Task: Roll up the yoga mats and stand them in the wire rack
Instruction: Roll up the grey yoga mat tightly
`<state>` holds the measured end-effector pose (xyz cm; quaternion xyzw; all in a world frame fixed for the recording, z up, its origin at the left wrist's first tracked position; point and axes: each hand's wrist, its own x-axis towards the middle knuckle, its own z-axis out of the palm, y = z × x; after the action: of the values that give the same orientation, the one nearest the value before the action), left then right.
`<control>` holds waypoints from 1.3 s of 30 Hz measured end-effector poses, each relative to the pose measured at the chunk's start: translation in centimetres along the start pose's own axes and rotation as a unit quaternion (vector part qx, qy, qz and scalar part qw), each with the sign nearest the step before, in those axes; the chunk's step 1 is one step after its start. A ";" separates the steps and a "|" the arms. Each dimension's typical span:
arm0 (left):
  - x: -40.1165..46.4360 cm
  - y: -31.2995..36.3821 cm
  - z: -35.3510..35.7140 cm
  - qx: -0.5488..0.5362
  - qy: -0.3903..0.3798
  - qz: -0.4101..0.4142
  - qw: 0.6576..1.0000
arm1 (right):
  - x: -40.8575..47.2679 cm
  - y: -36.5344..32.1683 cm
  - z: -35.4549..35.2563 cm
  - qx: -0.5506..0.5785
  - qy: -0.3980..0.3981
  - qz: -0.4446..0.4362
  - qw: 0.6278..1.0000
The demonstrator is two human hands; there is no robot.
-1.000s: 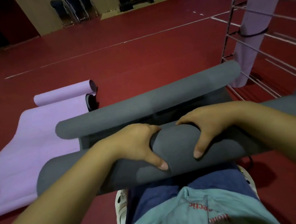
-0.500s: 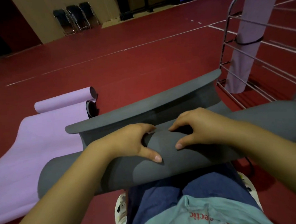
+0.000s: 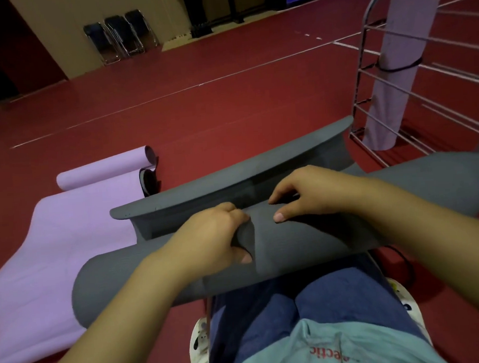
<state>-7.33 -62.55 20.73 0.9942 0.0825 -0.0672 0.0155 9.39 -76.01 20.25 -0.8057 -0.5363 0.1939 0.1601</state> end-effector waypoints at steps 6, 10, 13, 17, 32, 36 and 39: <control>1.9 -1.6 -1.0 -0.045 -0.032 0.007 0.998 | -2.3 -1.1 2.2 -0.107 0.092 -0.059 0.988; 3.2 -3.0 -1.1 -0.106 -0.062 -0.009 0.992 | -1.9 -0.8 2.6 -0.114 0.075 -0.059 0.989; 3.7 -3.8 -1.1 -0.161 -0.082 -0.018 0.983 | -0.8 -0.6 1.8 -0.108 0.059 -0.053 0.991; 3.2 -3.5 -0.8 -0.101 -0.032 -0.013 0.994 | 1.0 0.1 0.6 -0.080 0.025 -0.035 0.996; 2.9 -0.9 3.6 0.089 0.058 -0.037 0.994 | 3.9 1.0 -0.2 -0.117 -0.074 -0.012 0.990; 3.4 -2.1 3.0 0.060 0.071 -0.020 0.995 | 2.2 1.0 0.2 -0.126 -0.003 -0.037 0.991; 4.1 -2.9 2.2 0.033 0.041 -0.018 0.998 | 1.1 1.5 0.5 -0.167 0.023 -0.038 0.985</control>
<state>-4.13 -59.16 17.91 0.9945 0.0986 -0.0292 -0.0216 10.69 -75.52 18.96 -0.8046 -0.5873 0.0767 0.0423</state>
